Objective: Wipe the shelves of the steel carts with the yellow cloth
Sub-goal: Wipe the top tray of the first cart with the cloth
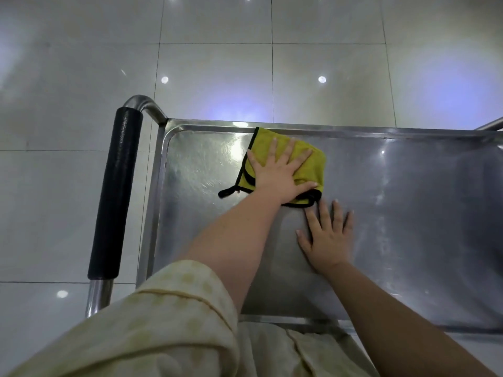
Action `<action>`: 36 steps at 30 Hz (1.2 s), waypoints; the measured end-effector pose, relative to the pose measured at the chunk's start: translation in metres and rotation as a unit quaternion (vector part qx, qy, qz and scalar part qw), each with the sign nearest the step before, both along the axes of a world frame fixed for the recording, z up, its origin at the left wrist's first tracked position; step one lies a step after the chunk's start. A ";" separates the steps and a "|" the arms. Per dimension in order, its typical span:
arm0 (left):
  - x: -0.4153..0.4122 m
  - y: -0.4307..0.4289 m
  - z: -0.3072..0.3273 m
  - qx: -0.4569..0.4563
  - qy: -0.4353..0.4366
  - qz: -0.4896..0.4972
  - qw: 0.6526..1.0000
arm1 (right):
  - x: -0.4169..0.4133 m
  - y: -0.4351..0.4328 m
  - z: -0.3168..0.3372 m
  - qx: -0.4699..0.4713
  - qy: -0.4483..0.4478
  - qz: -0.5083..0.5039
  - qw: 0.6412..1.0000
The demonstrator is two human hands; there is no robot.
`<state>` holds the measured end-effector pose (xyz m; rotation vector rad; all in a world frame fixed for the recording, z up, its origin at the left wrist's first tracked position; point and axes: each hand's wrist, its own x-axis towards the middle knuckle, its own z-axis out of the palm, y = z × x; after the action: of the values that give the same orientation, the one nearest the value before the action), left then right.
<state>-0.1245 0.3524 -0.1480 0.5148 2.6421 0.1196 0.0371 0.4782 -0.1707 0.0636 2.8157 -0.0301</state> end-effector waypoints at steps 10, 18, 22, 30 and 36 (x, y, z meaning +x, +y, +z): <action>-0.042 -0.179 0.003 -0.018 0.017 0.274 0.961 | 0.003 -0.003 -0.003 -0.018 -0.011 -0.015 1.000; -0.037 -0.080 -0.007 -0.004 0.027 0.167 0.986 | 0.003 0.003 -0.001 -0.019 -0.033 -0.011 0.999; -0.016 0.008 -0.007 -0.013 0.005 0.030 0.999 | 0.001 0.007 0.000 0.001 -0.047 -0.022 0.999; 0.023 -0.027 -0.004 -0.003 0.023 0.043 0.999 | 0.005 0.007 0.001 -0.008 -0.029 -0.020 0.999; 0.085 -0.098 -0.010 -0.007 0.050 0.068 0.996 | 0.005 0.007 -0.002 -0.013 -0.008 -0.011 1.000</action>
<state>-0.0395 0.2546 -0.1584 0.3436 2.7722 0.1194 0.0423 0.4849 -0.1730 0.0893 2.7972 -0.0706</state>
